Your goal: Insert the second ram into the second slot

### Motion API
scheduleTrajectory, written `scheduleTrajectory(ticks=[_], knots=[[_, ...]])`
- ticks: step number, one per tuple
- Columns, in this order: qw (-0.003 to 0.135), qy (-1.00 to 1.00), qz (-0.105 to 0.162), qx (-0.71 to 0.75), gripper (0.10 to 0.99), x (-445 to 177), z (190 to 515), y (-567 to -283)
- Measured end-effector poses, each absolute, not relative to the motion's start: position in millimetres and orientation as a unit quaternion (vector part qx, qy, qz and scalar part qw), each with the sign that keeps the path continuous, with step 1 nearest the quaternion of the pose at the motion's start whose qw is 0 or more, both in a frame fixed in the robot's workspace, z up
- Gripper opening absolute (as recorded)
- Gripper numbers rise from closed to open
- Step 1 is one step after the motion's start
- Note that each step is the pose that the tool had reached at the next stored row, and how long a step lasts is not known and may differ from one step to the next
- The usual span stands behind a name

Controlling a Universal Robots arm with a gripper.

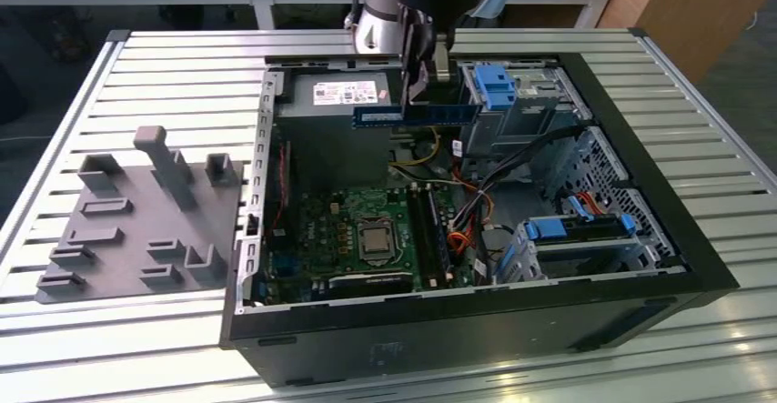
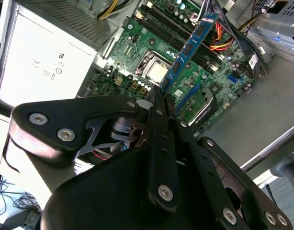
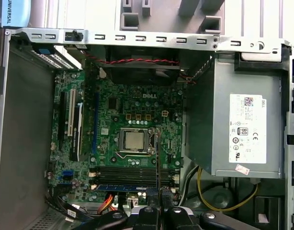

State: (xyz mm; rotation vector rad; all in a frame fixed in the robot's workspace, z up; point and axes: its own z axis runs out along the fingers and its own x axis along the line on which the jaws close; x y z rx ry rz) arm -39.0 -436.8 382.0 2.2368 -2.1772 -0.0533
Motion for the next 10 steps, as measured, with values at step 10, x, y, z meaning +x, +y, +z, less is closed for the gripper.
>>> scheduleTrajectory(ticks=[10], knots=[[0.010,-0.713,-0.017,0.701,0.137,-39.0,382.0,-436.9]])
